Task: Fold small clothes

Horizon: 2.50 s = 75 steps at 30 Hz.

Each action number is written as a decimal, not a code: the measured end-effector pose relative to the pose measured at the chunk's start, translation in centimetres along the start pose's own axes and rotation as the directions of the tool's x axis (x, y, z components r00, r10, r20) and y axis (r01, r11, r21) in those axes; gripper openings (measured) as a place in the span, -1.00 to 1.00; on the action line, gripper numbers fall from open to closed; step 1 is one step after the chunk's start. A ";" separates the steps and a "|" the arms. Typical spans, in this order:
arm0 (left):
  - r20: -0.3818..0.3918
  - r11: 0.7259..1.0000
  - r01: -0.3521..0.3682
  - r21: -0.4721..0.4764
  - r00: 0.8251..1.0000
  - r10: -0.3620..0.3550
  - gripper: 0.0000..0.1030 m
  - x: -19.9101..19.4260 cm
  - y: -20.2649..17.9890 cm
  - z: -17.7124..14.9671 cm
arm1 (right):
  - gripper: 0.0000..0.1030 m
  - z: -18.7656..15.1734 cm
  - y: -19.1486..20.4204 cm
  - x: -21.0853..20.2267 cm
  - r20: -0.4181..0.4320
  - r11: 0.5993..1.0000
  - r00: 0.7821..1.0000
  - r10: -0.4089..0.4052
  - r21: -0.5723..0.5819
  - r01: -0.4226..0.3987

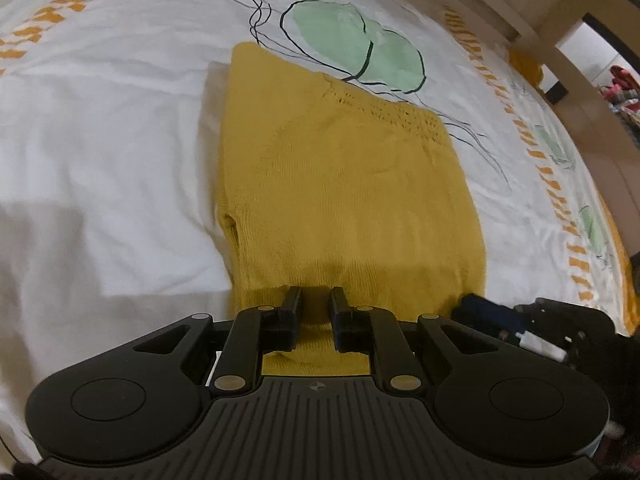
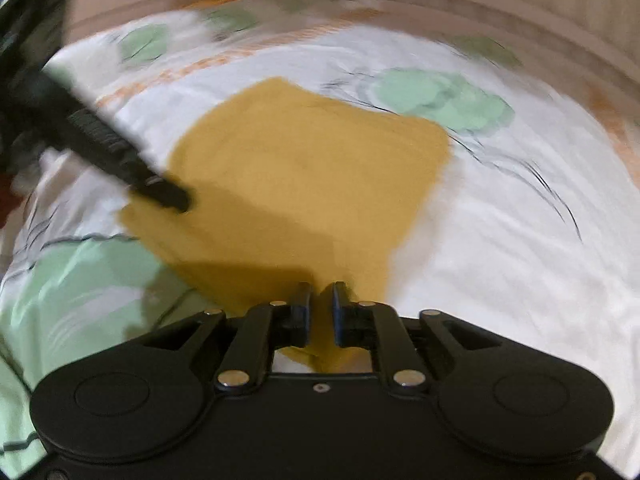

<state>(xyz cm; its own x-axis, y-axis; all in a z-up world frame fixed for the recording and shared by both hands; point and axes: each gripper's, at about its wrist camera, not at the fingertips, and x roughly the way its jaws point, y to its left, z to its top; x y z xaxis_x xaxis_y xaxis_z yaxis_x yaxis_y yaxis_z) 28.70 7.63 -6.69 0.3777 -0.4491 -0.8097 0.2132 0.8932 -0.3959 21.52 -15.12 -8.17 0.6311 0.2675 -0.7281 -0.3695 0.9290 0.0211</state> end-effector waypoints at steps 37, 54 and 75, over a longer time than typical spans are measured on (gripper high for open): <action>0.089 0.987 0.040 -0.155 0.996 -0.027 -0.20 -1.7 3.8 -0.4 | 0.50 5.1 -11.5 7.4 0.078 0.842 0.973 0.217 0.488 -0.227; 0.081 0.955 0.208 -0.211 0.977 -0.195 0.64 2.8 2.7 0.9 | 0.71 5.8 -12.2 10.6 0.170 0.724 0.903 0.394 0.548 -0.419; 0.035 0.939 0.320 -0.129 0.947 -0.318 -0.66 0.1 -2.9 -5.8 | -0.25 1.6 -12.8 1.4 0.037 0.788 0.964 0.263 0.568 -0.237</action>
<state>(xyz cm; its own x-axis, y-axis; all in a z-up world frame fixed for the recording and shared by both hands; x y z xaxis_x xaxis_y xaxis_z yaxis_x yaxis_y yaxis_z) 22.90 5.16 -8.09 0.3217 -0.7105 -0.6259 0.2046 0.6975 -0.6867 28.25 -26.16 -8.35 0.5361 0.5118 -0.6713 -0.0531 0.8141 0.5783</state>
